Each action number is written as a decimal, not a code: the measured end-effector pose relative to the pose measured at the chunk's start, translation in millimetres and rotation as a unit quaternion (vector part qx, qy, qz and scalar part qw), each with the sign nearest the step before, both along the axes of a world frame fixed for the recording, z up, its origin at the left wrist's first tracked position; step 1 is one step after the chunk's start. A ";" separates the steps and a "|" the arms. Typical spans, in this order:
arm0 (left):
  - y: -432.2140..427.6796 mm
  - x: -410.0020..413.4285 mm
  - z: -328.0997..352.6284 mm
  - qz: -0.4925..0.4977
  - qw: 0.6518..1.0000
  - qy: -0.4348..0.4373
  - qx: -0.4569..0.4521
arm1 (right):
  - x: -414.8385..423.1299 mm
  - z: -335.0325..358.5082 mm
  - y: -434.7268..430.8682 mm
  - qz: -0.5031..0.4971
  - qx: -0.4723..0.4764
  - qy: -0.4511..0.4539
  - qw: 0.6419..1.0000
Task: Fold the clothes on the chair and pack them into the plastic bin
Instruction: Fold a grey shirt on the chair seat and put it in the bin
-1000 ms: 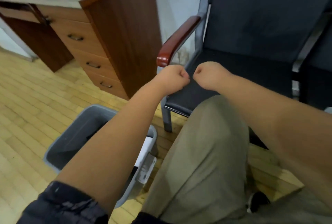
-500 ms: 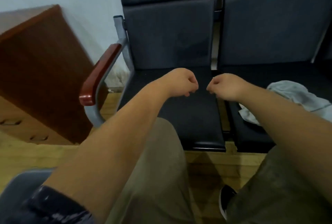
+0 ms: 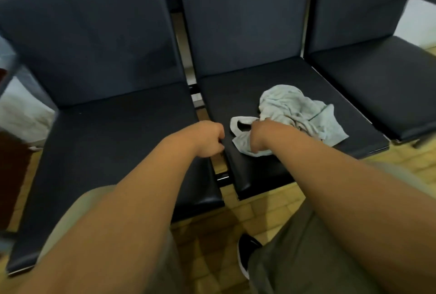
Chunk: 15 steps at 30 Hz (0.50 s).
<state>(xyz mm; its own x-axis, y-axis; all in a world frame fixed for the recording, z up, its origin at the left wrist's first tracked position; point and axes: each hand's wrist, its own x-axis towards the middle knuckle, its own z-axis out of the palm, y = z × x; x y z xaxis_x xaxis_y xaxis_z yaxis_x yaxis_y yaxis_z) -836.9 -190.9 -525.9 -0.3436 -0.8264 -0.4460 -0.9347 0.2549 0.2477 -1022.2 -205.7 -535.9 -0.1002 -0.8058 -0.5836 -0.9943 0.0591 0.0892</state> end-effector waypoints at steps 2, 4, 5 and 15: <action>-7.0 -5.7 -4.5 -0.004 1.000 0.002 0.002 | 0.7 -13.2 -1.1 0.003 -0.018 -0.013 1.000; -12.1 -7.9 -10.6 -0.003 1.000 0.006 0.003 | -1.2 -18.2 -6.1 0.049 -0.051 -0.037 0.997; -14.0 -7.9 -13.4 -0.001 1.000 0.008 0.006 | -2.4 -15.7 -6.0 0.072 -0.055 -0.044 0.995; -17.8 24.9 34.0 0.150 0.938 0.313 0.014 | 20.8 48.0 -12.0 -0.118 -0.066 -0.512 0.848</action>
<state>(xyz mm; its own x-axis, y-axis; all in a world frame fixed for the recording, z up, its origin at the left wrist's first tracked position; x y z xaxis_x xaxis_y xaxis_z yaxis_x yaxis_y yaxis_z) -812.0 -208.7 -491.9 -0.2985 -0.9187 -0.2585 -0.6330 -0.0121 0.7741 -1001.4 -217.7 -487.9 0.2366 -0.8992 -0.3681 -0.5047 0.2100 -0.8373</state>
